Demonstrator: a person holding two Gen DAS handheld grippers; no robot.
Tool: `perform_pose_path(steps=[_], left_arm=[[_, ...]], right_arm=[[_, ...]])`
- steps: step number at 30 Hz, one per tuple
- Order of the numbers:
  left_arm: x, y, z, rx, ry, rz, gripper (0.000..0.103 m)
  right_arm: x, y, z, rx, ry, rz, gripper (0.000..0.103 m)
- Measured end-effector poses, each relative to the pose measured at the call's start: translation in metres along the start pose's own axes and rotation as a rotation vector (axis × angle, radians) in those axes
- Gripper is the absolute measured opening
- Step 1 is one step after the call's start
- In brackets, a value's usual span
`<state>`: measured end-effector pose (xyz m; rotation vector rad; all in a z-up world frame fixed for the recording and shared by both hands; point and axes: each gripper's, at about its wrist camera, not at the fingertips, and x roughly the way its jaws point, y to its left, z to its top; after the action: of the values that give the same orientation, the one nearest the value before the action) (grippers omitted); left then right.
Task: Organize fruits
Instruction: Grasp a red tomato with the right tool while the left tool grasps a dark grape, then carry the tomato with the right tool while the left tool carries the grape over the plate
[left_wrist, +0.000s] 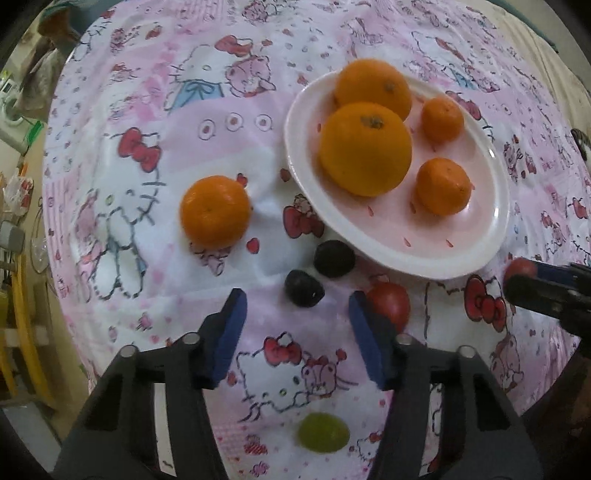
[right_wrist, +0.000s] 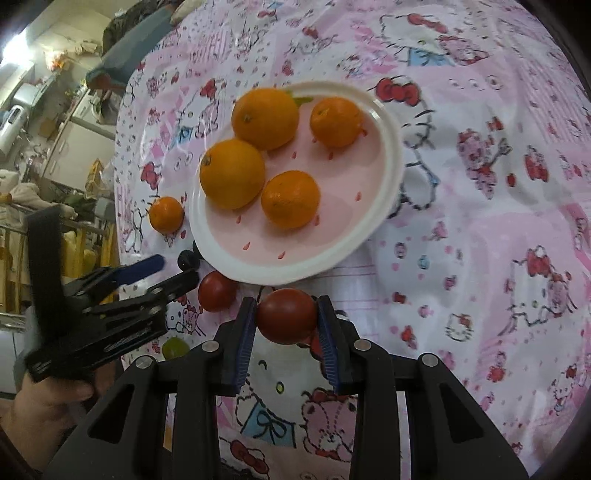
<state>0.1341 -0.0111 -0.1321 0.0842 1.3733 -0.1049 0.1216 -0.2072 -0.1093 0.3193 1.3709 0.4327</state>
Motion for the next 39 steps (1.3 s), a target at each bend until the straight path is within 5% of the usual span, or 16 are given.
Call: perform_pose_path(steps=[2,5,29,39], left_arm=[[0.007,-0.002,0.003,0.009,0.013,-0.002,0.049],[0.015,-0.005,0.005,0.018,0.030,0.006,0.020],[-0.024,0.005,-0.018,-0.032,-0.033,0.035,0.019],[-0.061,0.027,-0.011,-0.095,-0.154,0.049,0.019]], right_arm=[[-0.008,-0.005,-0.001,0.007,-0.014,0.006,0.034],[-0.016,-0.011,-0.003,0.018,-0.031,0.012,0.034],[-0.043,-0.019,-0.006,0.036,-0.095,-0.006,0.034],[-0.089,-0.040,0.009,0.102,-0.234,0.032,0.034]])
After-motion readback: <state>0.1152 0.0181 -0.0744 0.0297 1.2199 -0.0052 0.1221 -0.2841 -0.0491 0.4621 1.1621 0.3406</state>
